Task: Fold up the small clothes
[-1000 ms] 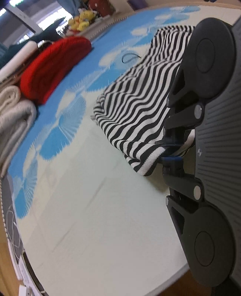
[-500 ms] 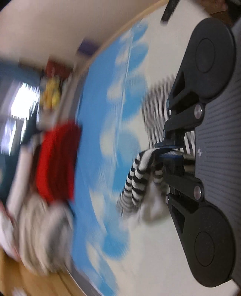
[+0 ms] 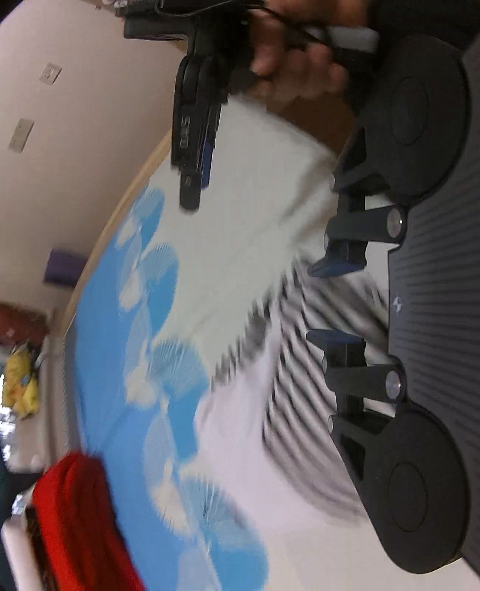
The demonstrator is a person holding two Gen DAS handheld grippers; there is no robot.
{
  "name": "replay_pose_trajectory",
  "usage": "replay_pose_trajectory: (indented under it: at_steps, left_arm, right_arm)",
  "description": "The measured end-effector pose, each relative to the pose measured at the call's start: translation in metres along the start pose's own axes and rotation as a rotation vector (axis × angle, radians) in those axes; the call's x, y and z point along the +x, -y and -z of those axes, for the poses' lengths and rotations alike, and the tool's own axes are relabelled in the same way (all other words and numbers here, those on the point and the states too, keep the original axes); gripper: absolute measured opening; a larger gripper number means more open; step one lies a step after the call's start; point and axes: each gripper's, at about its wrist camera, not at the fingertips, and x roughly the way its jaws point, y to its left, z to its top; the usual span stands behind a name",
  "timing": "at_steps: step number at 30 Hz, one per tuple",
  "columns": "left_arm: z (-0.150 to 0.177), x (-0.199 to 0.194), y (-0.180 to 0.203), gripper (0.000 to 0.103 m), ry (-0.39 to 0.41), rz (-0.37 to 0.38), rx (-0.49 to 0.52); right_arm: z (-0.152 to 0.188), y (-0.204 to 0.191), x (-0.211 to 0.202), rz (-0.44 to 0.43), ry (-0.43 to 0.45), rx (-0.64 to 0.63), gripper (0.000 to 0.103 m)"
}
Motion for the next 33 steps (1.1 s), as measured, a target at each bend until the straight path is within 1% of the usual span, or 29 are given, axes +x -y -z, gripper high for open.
replay_pose_trajectory:
  at_steps: [3,5,6,7,8,9,10,11,12,13,14,16,18,21,23,26,28,29,30,31,33]
  left_arm:
    - [0.017,-0.026,-0.048,0.037,0.005,-0.122,-0.044]
    - [0.024,-0.031,-0.074,0.044,0.013,-0.183,-0.106]
    - [0.031,-0.032,-0.085,0.044,0.025,-0.208,-0.153]
    - [0.031,-0.03,-0.095,0.047,0.038,-0.222,-0.194]
    - [0.035,-0.03,-0.101,0.052,0.052,-0.228,-0.236]
    - [0.043,-0.029,-0.107,0.055,0.055,-0.234,-0.276]
    - [0.048,-0.025,-0.111,0.056,0.033,-0.247,-0.321]
    - [0.049,-0.019,-0.114,0.056,0.002,-0.26,-0.379]
    - [0.049,-0.016,-0.117,0.056,-0.008,-0.253,-0.438]
    - [0.048,-0.014,-0.117,0.06,-0.003,-0.232,-0.463]
    - [0.045,-0.011,-0.114,0.07,0.002,-0.216,-0.45]
    - [0.039,-0.006,-0.108,0.079,0.004,-0.224,-0.403]
    - [0.035,-0.002,-0.108,0.079,0.006,-0.245,-0.408]
    - [0.035,0.004,-0.116,0.079,-0.003,-0.243,-0.469]
    - [0.035,0.01,-0.119,0.081,-0.016,-0.239,-0.482]
    - [0.036,0.012,-0.12,0.084,-0.018,-0.245,-0.464]
    - [0.037,0.011,-0.119,0.084,-0.02,-0.243,-0.453]
    - [0.038,0.012,-0.118,0.084,-0.02,-0.241,-0.453]
    - [0.037,0.012,-0.118,0.084,-0.021,-0.237,-0.453]
    - [0.037,0.013,-0.118,0.085,-0.021,-0.236,-0.455]
    - [0.037,0.014,-0.116,0.085,-0.02,-0.235,-0.455]
  right_arm:
    - [-0.004,-0.01,0.016,-0.129,-0.071,-0.003,0.043]
    - [-0.005,-0.024,0.036,-0.213,-0.152,-0.018,0.043]
    - [-0.004,-0.031,0.045,-0.235,-0.18,-0.029,0.043]
    - [-0.005,-0.04,0.056,-0.256,-0.21,-0.041,0.043]
    - [-0.005,-0.05,0.069,-0.28,-0.242,-0.051,0.043]
    - [-0.005,-0.058,0.078,-0.297,-0.266,-0.058,0.043]
    - [-0.004,-0.065,0.09,-0.307,-0.295,-0.067,0.044]
    - [-0.002,-0.073,0.1,-0.302,-0.319,-0.078,0.047]
    - [0.0,-0.079,0.111,-0.286,-0.34,-0.087,0.053]
    - [0.003,-0.084,0.122,-0.268,-0.365,-0.096,0.056]
    - [0.005,-0.088,0.132,-0.25,-0.391,-0.103,0.057]
    - [0.01,-0.092,0.148,-0.231,-0.447,-0.106,0.057]
    - [0.018,-0.095,0.154,-0.225,-0.489,-0.121,0.057]
    - [0.029,-0.1,0.159,-0.19,-0.522,-0.178,0.057]
    - [0.035,-0.102,0.158,-0.148,-0.529,-0.209,0.057]
    - [0.037,-0.101,0.153,-0.134,-0.524,-0.226,0.053]
    - [0.038,-0.098,0.149,-0.133,-0.521,-0.227,0.045]
    - [0.039,-0.096,0.146,-0.135,-0.523,-0.227,0.032]
    - [0.039,-0.094,0.144,-0.14,-0.526,-0.229,0.015]
    - [0.039,-0.091,0.143,-0.144,-0.528,-0.233,0.006]
    - [0.039,-0.09,0.139,-0.157,-0.516,-0.248,0.002]
